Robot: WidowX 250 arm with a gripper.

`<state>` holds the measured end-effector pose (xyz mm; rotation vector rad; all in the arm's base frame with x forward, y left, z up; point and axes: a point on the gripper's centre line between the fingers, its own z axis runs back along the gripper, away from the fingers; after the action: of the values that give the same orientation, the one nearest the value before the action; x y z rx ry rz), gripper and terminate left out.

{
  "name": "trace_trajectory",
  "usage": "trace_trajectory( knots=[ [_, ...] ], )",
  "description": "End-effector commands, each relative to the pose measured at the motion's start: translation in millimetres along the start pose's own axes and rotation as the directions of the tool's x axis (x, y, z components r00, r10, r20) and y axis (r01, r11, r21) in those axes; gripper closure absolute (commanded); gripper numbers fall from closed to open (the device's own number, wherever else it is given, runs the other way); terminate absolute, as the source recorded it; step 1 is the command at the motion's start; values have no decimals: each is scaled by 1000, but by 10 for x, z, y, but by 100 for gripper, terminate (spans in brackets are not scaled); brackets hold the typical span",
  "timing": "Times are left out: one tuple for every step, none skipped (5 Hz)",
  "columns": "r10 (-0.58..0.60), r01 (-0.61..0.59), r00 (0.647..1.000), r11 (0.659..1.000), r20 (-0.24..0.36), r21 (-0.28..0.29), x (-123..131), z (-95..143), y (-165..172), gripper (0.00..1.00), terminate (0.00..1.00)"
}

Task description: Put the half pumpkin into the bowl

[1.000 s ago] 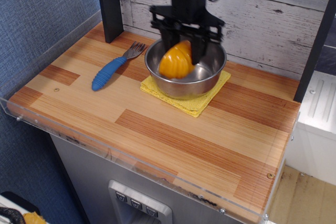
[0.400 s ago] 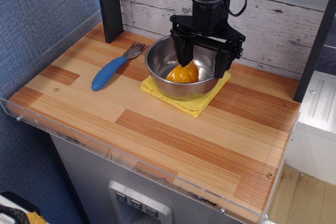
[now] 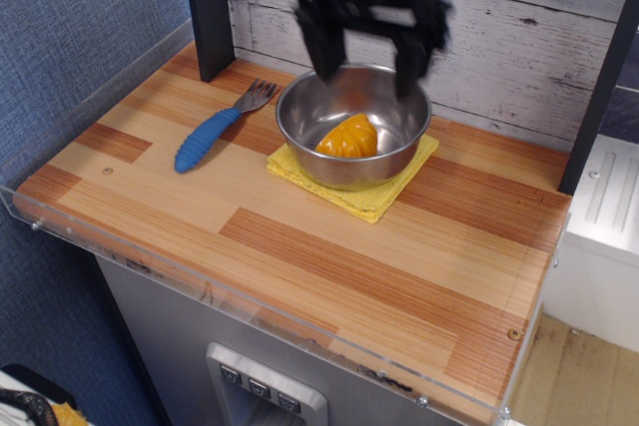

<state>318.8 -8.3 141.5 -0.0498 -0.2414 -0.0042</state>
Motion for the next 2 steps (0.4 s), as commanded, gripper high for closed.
trace_trajectory(
  knots=[
    [35, -34, 999, 998, 24, -53, -236, 430, 210, 0, 0],
    [-62, 60, 996, 998, -68, -24, -232, 330, 241, 0, 0]
  ],
)
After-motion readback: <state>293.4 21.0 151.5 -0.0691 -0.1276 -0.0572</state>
